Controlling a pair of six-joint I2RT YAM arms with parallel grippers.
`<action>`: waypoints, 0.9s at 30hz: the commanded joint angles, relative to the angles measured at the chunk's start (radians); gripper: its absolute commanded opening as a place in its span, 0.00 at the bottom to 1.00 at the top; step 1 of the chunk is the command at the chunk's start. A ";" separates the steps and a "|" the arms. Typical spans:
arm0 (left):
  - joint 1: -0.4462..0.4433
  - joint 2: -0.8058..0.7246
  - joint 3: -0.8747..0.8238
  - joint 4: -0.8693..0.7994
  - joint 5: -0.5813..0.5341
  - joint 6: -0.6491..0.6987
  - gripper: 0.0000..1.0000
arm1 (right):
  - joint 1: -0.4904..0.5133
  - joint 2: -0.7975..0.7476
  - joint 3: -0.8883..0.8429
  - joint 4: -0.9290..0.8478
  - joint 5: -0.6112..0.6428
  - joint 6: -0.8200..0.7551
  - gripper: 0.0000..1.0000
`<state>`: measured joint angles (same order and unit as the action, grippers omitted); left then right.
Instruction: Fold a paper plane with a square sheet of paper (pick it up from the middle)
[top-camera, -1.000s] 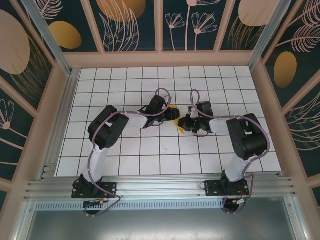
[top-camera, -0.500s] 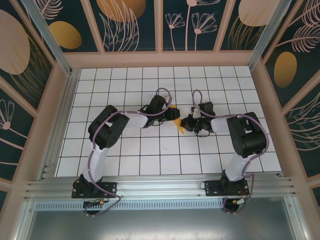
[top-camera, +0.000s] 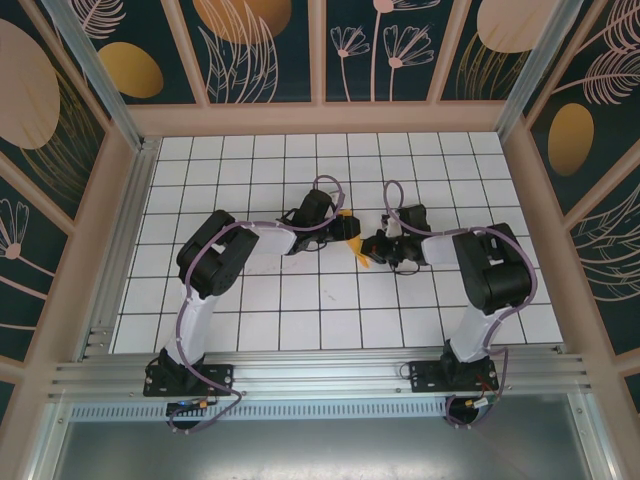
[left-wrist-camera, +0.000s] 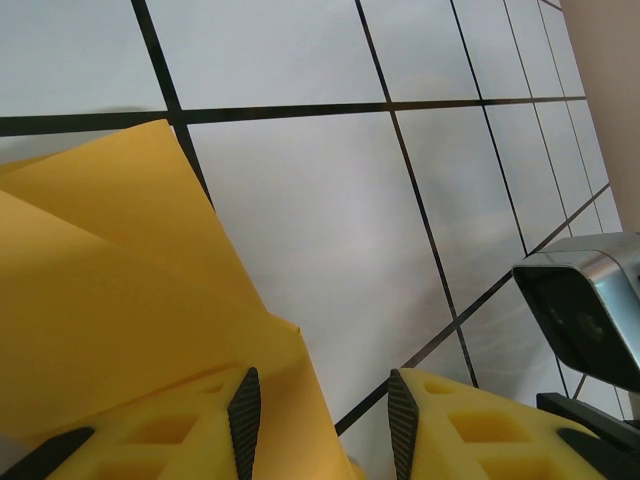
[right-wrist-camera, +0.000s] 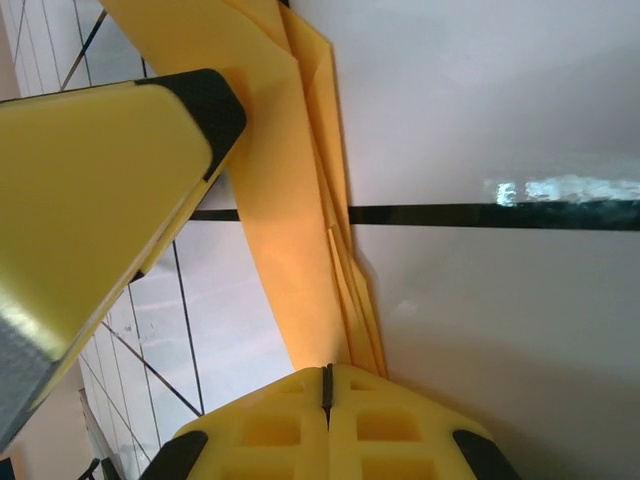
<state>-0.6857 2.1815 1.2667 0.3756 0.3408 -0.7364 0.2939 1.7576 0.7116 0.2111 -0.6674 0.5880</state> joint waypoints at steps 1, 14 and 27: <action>0.008 0.050 0.010 -0.068 -0.037 0.030 0.42 | -0.006 -0.078 0.019 -0.049 -0.049 -0.031 0.02; 0.007 0.061 0.031 -0.086 -0.029 0.029 0.42 | 0.063 -0.082 0.090 -0.199 -0.042 -0.080 0.03; 0.007 0.064 0.030 -0.093 -0.025 0.037 0.42 | 0.047 0.013 0.112 -0.230 0.093 -0.097 0.02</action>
<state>-0.6861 2.1872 1.2907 0.3370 0.3408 -0.7326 0.3527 1.7496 0.8085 0.0181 -0.6243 0.5186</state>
